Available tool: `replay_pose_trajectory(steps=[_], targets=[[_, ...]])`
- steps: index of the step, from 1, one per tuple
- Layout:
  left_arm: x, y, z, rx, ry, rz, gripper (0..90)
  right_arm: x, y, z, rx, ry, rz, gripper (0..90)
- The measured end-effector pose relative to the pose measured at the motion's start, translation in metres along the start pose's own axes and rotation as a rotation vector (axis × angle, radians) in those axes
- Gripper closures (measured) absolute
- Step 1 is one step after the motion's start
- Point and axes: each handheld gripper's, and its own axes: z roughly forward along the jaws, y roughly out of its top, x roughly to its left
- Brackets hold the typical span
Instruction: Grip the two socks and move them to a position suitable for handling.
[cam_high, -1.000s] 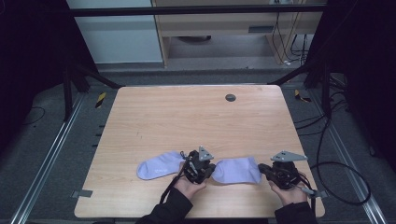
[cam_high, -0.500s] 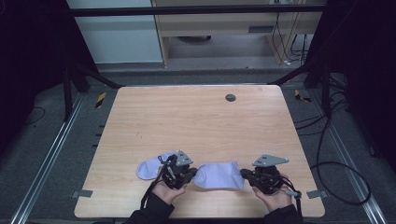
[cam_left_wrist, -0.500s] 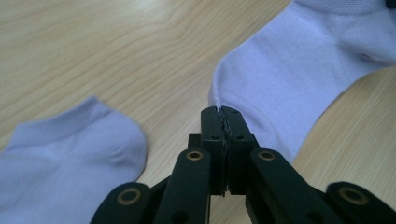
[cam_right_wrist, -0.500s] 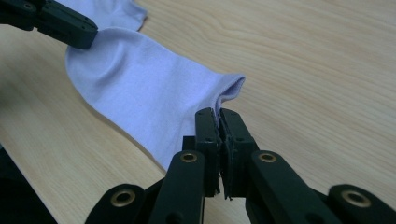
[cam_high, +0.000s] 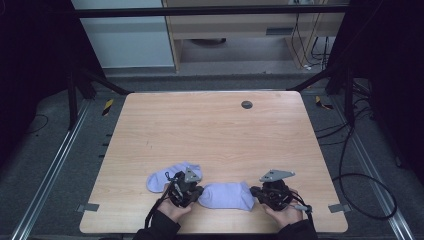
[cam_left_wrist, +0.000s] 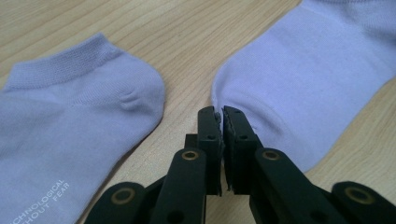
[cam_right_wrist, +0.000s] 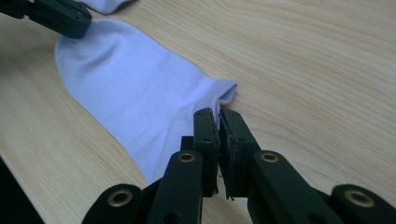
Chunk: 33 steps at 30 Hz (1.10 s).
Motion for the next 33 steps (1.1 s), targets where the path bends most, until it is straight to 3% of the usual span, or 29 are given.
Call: replay_pose_trajectory(steps=[5, 14, 21, 27, 33], targets=[[0.002, -0.001, -0.003, -0.025, 0.017, -0.006, 73.4, -0.001, -0.002, 0.003, 0.008, -0.012, -0.001, 79.5], [0.014, -0.002, -0.032, -0.139, 0.065, -0.014, 58.1, 0.002, 0.007, -0.006, -0.093, -0.037, -0.012, 70.1], [0.042, -0.013, -0.049, -0.185, 0.145, -0.047, 49.1, 0.006, 0.022, -0.007, -0.165, -0.047, 0.011, 63.8], [0.070, -0.030, -0.067, -0.216, 0.221, -0.103, 46.7, 0.015, 0.039, 0.002, -0.178, -0.035, 0.016, 59.1], [0.092, -0.048, -0.077, -0.209, 0.276, -0.149, 46.3, 0.027, 0.054, 0.021, -0.181, -0.029, 0.005, 56.6]])
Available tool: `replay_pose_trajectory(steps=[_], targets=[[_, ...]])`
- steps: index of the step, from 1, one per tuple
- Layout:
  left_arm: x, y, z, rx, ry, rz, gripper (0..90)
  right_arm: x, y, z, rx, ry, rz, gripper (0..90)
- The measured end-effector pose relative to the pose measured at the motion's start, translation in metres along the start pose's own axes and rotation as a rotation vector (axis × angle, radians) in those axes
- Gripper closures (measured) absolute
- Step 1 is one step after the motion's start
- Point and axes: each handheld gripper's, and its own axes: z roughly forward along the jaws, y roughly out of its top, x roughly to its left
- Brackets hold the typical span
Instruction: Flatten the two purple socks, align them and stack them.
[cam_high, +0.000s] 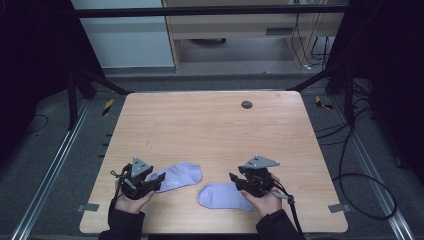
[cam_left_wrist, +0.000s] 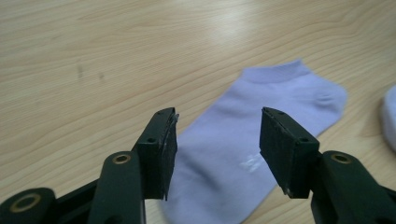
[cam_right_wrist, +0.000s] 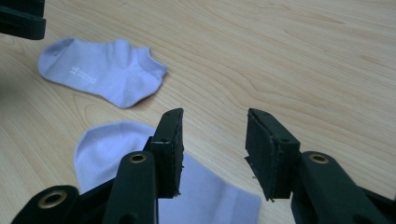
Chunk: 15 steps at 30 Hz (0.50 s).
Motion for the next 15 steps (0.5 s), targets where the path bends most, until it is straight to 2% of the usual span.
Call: replay_pose_trajectory(steps=[5, 12, 15], targets=[[0.015, -0.009, -0.001, 0.017, 0.025, -0.034, 46.5, 0.009, 0.007, 0.017, 0.001, 0.010, 0.000, 55.3], [0.025, -0.015, 0.005, 0.054, 0.040, -0.063, 49.4, 0.022, 0.020, 0.040, 0.006, 0.019, -0.012, 56.0], [0.026, -0.017, 0.007, 0.066, 0.043, -0.062, 51.4, 0.029, 0.025, 0.049, 0.013, 0.022, -0.020, 56.7]])
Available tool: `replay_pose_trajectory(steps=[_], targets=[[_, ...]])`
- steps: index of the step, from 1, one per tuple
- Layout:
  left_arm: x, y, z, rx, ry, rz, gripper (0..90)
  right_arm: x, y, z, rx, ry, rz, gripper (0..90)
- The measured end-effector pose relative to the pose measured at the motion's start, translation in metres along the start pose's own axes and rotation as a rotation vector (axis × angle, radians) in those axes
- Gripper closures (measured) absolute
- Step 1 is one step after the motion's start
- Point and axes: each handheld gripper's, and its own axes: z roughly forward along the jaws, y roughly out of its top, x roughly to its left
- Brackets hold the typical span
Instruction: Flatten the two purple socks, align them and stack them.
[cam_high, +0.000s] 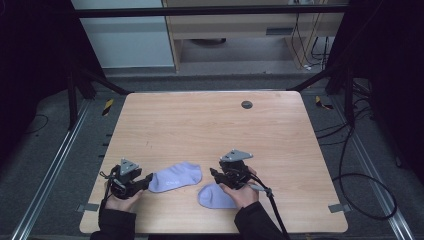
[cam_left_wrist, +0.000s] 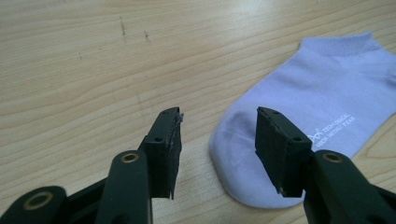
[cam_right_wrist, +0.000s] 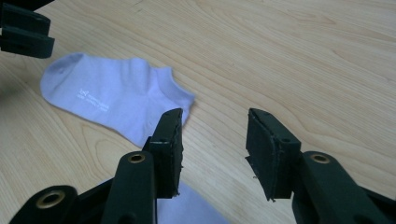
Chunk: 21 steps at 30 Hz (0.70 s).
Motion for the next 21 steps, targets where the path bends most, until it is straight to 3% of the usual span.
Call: replay_pose_trajectory(steps=[10, 21], targets=[[0.000, -0.003, 0.013, 0.060, -0.016, -0.002, 57.8, 0.010, 0.007, 0.035, 0.032, 0.016, 0.020, 59.7], [0.002, -0.004, 0.020, 0.104, -0.035, -0.013, 72.9, 0.022, 0.004, 0.069, 0.085, 0.006, 0.007, 63.3]])
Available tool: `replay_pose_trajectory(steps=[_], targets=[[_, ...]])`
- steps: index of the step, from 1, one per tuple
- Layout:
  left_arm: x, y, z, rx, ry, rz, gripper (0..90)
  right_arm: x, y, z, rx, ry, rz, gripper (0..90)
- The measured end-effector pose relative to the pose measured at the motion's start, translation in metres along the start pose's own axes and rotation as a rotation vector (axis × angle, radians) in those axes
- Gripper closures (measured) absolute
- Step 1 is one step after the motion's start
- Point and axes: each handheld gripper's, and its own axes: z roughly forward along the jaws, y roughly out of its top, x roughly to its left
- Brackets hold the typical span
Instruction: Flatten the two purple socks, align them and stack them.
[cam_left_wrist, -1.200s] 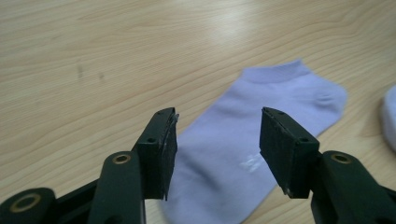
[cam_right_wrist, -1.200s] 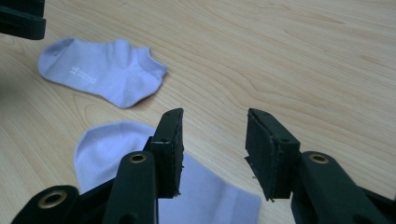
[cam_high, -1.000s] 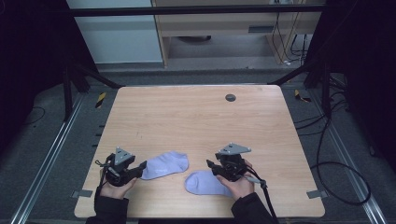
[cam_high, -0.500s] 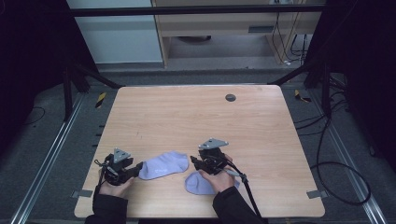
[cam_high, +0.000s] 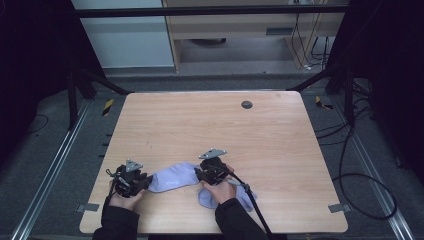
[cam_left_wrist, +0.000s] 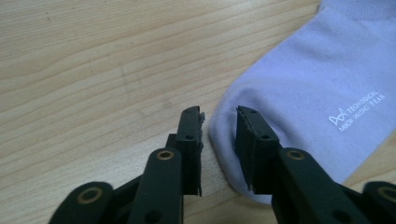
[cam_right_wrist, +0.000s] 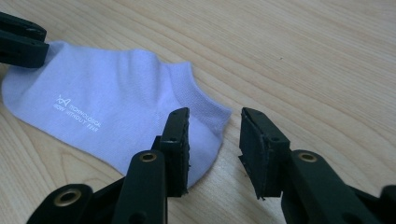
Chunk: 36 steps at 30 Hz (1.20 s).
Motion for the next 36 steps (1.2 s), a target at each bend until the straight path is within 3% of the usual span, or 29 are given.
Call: replay_pose_trajectory(steps=[6, 10, 16, 21, 29, 36], targets=[[-0.001, 0.001, 0.001, 0.006, -0.019, -0.015, 81.3, 0.003, -0.002, 0.008, 0.029, -0.013, -0.019, 65.0], [-0.003, 0.001, 0.001, 0.012, -0.017, -0.002, 85.8, 0.004, -0.004, 0.011, 0.035, -0.022, -0.040, 68.4], [-0.004, 0.002, 0.001, 0.014, -0.015, -0.012, 87.2, 0.011, -0.004, 0.011, 0.039, -0.033, -0.050, 85.0], [-0.003, 0.004, -0.007, -0.025, -0.023, -0.019, 87.5, 0.013, -0.003, 0.009, 0.040, -0.017, -0.031, 88.0], [-0.013, 0.014, -0.026, -0.116, -0.061, -0.017, 87.5, 0.009, 0.004, -0.019, -0.052, 0.030, -0.008, 88.4], [-0.030, 0.027, -0.034, -0.159, -0.091, 0.006, 87.5, 0.000, 0.002, -0.042, -0.068, 0.052, -0.006, 88.5]])
